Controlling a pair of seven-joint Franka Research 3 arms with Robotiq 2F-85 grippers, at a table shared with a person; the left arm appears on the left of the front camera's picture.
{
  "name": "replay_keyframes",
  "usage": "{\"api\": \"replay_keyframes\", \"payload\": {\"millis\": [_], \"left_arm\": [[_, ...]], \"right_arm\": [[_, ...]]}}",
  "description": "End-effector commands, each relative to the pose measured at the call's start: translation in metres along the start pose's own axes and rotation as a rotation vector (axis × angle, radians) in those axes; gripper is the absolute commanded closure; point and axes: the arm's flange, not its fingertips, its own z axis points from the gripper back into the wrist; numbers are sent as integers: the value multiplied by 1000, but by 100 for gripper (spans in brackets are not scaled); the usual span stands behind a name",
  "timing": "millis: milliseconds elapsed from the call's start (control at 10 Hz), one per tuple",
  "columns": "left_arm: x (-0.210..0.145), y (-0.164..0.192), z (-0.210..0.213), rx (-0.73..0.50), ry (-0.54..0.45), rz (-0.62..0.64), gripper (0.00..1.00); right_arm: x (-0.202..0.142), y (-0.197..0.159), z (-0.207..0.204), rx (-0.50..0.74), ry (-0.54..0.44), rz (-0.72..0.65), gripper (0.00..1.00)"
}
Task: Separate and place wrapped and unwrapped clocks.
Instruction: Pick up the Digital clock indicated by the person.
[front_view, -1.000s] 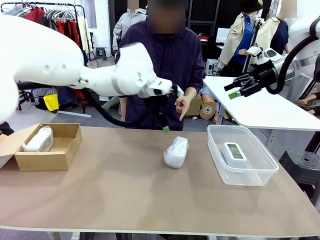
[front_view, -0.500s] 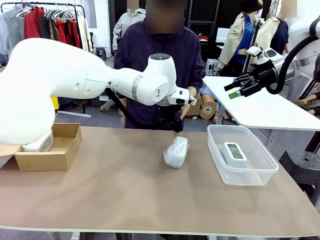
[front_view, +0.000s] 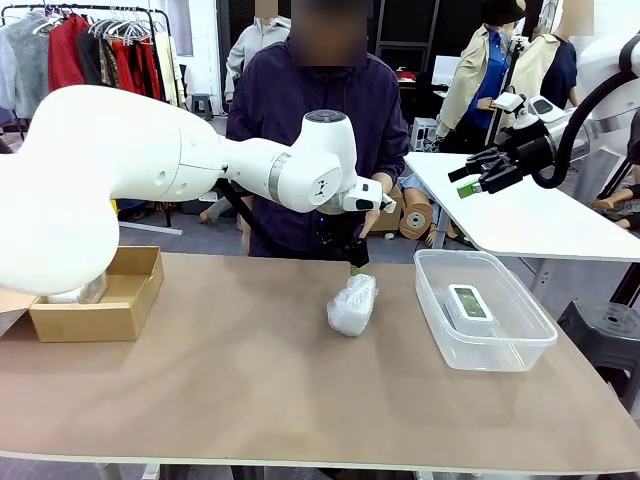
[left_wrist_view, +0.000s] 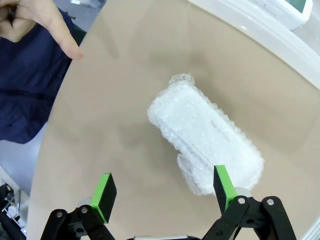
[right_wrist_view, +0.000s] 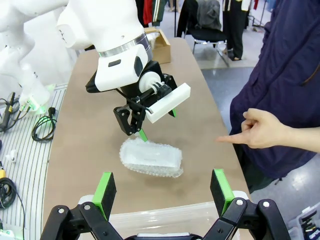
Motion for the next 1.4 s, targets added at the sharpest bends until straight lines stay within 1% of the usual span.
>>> {"api": "replay_keyframes", "payload": {"millis": [0,200,300,500,700,800,900,1100,1300], "left_arm": [[-3,0,5,21,4,5,0],[0,0,0,0,0,0,0],[5,0,-6,45,47,55,0],[17,-5,-13,87,82,165,0],[27,-11,-21,71,96,299,0],[31,-13,-25,53,78,319,0],[35,-17,-28,39,84,357,0],[42,-25,-46,78,164,436,0],[49,-32,-66,84,211,466,0]], "right_arm": [[2,1,0,3,-4,3,0],[2,1,0,3,-4,3,0],[2,1,0,3,-4,3,0],[2,1,0,3,-4,3,0],[2,1,0,3,-4,3,0],[2,1,0,3,-4,3,0],[2,1,0,3,-4,3,0],[2,1,0,3,-4,3,0],[2,1,0,3,-4,3,0]]}}
